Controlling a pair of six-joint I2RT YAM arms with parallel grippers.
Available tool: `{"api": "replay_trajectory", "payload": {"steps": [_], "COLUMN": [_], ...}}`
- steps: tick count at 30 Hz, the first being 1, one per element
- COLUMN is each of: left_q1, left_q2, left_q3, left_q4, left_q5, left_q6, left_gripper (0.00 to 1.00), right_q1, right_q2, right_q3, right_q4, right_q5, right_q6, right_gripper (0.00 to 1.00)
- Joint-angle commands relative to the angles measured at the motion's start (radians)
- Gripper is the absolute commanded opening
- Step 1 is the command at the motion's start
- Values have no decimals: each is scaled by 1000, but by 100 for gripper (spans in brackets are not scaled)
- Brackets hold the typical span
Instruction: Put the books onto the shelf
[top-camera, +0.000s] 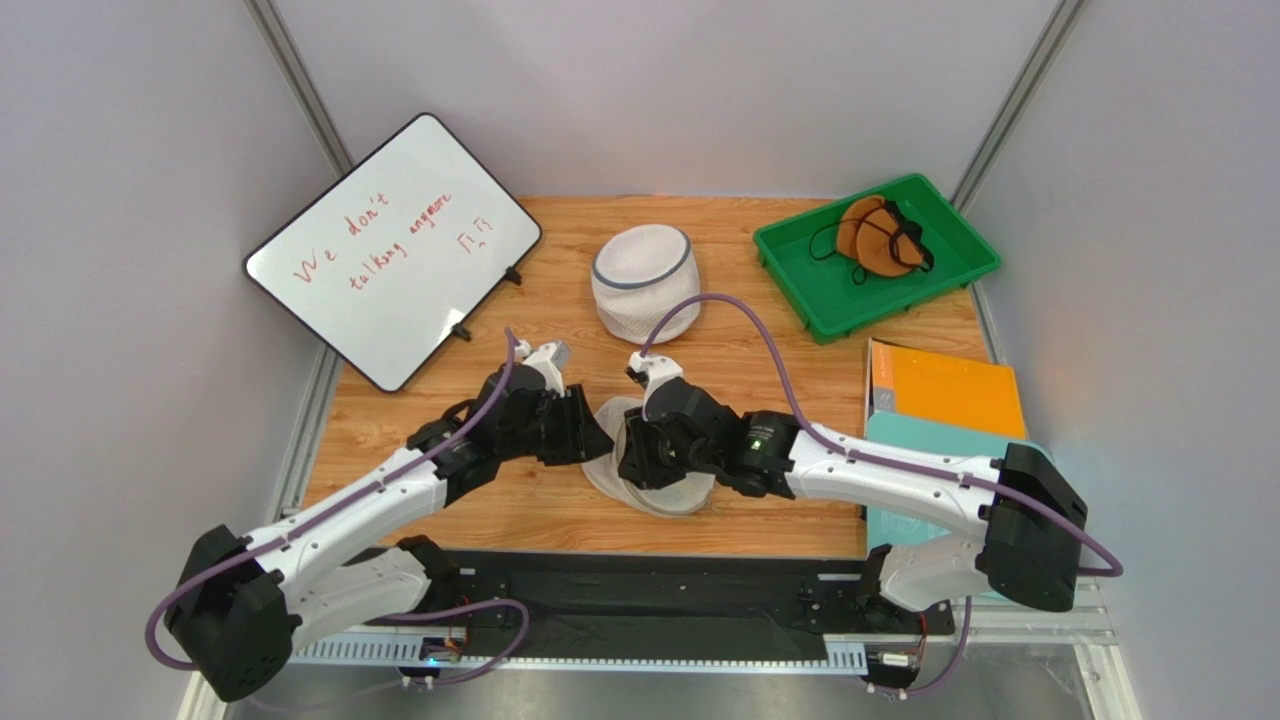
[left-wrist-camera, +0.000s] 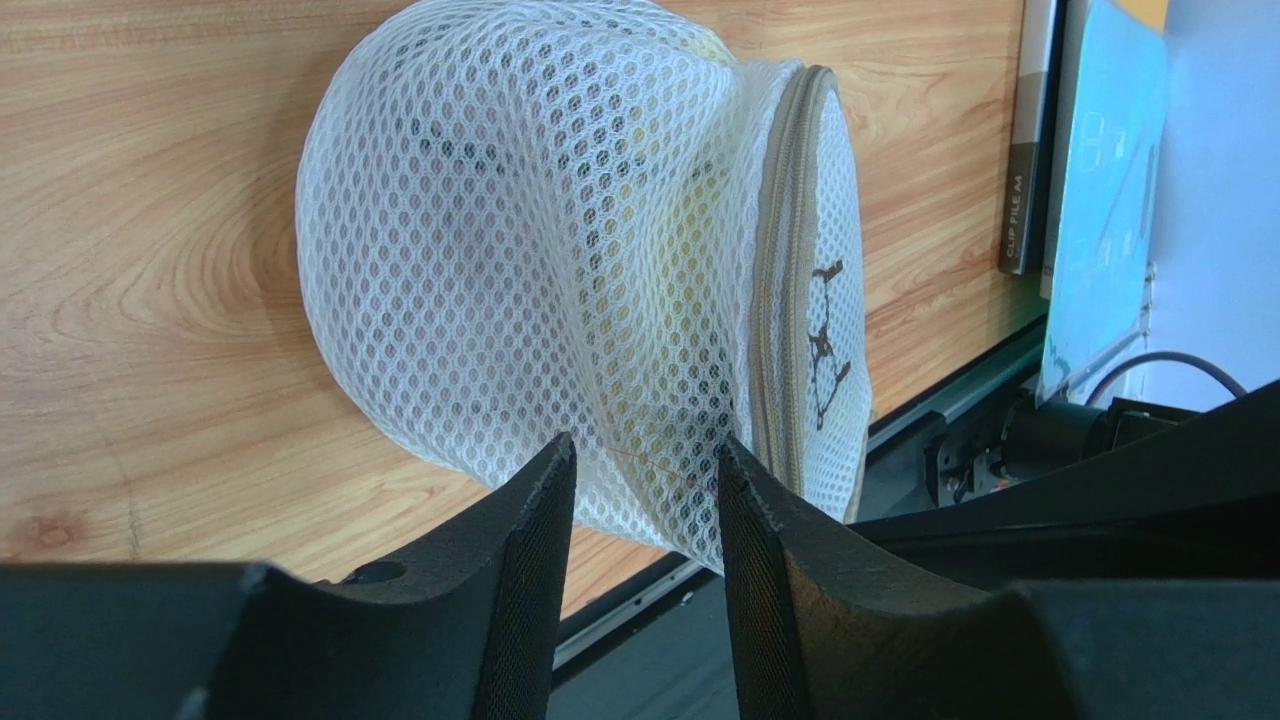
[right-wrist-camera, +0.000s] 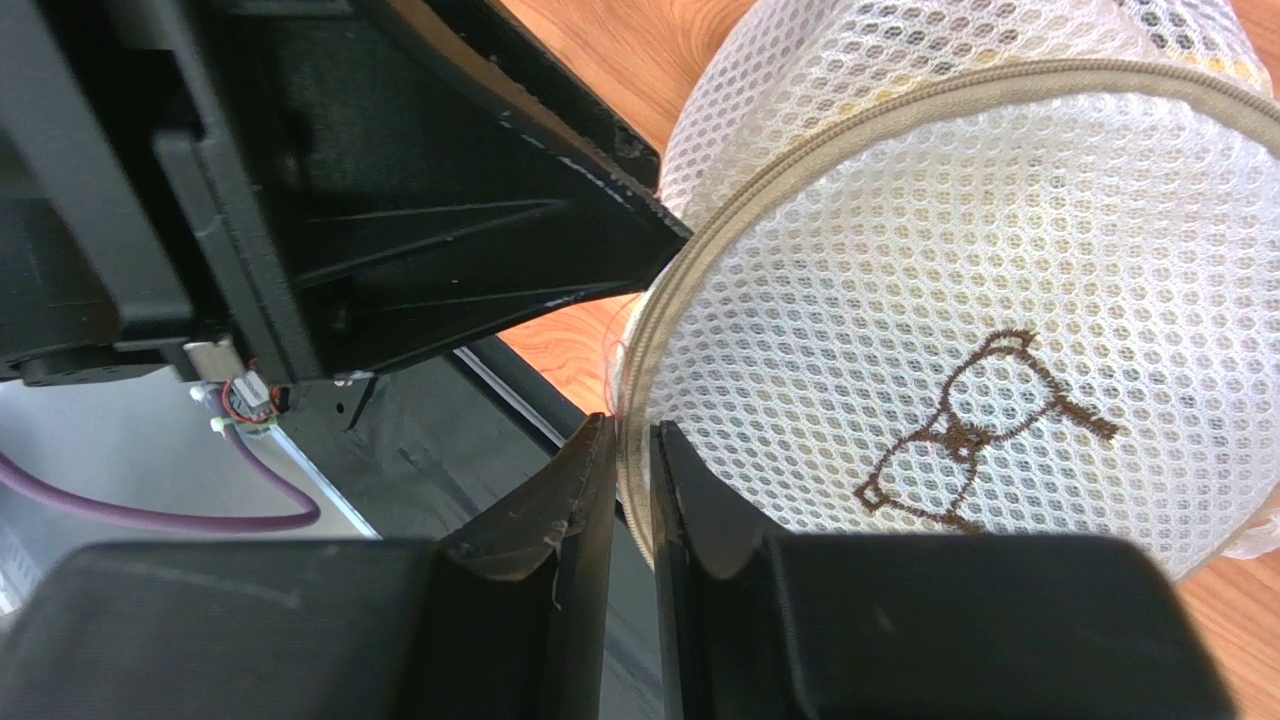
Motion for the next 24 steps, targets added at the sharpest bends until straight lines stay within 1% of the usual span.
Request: {"api": "replay_trajectory", "payload": {"steps": [1, 4, 6, 10, 17, 19, 24], "left_q1": [3, 3, 3, 3, 3, 3, 3], "left_q2": [-24, -26, -26, -32, -92, -104, -127], "left_q3": [19, 18, 18, 16, 32, 36, 24], "left_q4": [2, 0, 0, -3, -41, -44, 11], "left_q5": [1, 1, 1, -3, -18, -14, 38], "left_q6": [5, 5, 5, 13, 36, 39, 38], "left_gripper": [46, 46, 46, 47, 59, 61, 67], "right_q1": [-8, -9, -12, -12, -20, -25, -31], "right_q2": [8, 6, 3, -14, -109, -123, -149], "right_q3": [-8, -8, -8, -9, -25, -35, -55], "right_q4": [41, 41, 43, 32, -3, -11, -14], "right_q5": [-12, -11, -12, -9, 21, 26, 28], "right_q6": [12, 10, 10, 10, 13, 16, 21], "right_gripper": [18, 11, 1, 0, 0, 0, 0]}}
